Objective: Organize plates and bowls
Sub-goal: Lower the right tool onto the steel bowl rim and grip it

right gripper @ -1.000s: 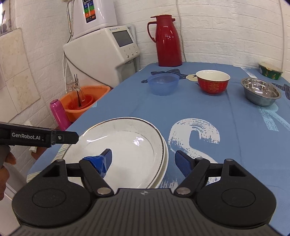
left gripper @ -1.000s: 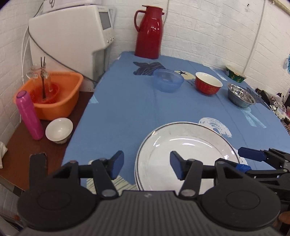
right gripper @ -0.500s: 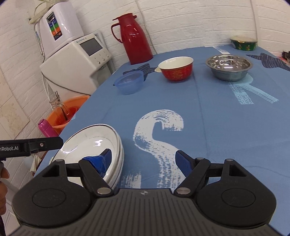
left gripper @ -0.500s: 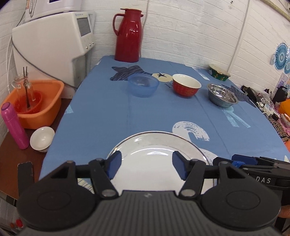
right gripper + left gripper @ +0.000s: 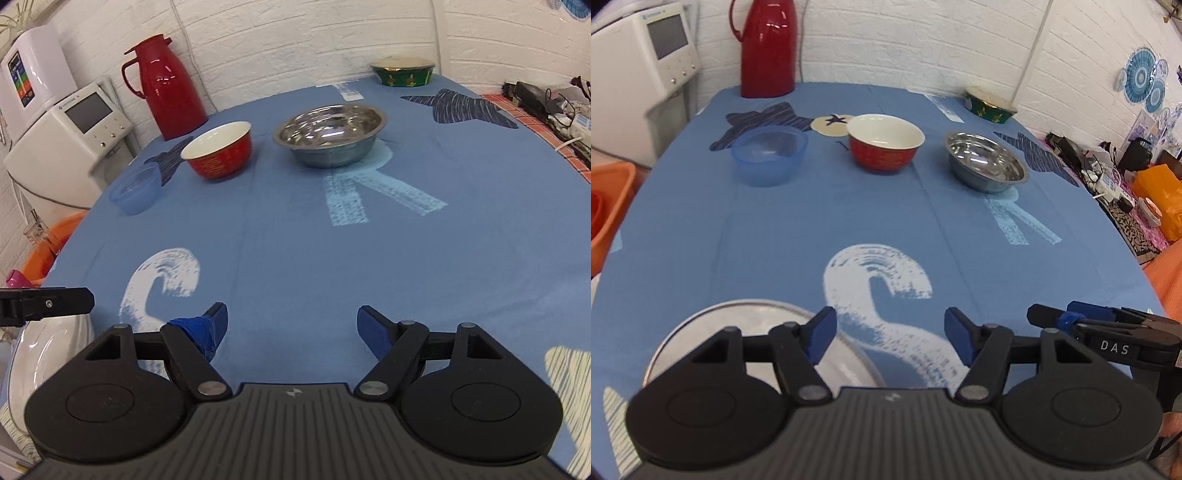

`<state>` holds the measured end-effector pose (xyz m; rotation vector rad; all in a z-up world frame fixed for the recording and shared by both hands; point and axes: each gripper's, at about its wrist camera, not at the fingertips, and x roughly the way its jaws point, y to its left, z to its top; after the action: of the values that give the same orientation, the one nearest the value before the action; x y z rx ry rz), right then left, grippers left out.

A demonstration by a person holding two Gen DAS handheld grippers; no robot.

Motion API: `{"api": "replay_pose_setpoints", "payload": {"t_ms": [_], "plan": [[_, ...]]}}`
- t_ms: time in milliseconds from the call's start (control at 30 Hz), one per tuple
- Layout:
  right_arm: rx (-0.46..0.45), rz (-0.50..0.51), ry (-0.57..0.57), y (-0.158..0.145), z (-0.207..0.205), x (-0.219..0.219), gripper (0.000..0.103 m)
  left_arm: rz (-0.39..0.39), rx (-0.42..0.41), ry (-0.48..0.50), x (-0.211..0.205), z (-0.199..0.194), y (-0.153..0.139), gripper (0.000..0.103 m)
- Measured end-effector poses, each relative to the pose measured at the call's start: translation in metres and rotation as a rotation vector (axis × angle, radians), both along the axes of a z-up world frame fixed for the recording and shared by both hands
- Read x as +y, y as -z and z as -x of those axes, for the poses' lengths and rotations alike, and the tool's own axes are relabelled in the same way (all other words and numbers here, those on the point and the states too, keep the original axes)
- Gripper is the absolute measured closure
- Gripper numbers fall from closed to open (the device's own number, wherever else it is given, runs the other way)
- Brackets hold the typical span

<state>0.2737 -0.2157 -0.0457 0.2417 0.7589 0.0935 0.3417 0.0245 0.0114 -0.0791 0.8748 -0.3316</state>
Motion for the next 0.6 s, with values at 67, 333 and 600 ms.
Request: {"api": "replay_pose_setpoints", "payload": {"t_ms": [67,333,600], "plan": [[-0.023,-0.006,0.008,-0.005,-0.018,-0.02,0.039,0.024,0.024,0.006,-0.02,-0.027,-0.004,0.037],[-0.055,0.084,0.082,-0.02,-0.136,-0.08,0.039,0.174,0.143,-0.118,-0.103,-0.156,0.002,0.036],[0.038,0.135,0.013,0.008,-0.238,-0.095,0.039,0.198,0.182,-0.341,-0.145,-0.215,0.036,0.036]]}}
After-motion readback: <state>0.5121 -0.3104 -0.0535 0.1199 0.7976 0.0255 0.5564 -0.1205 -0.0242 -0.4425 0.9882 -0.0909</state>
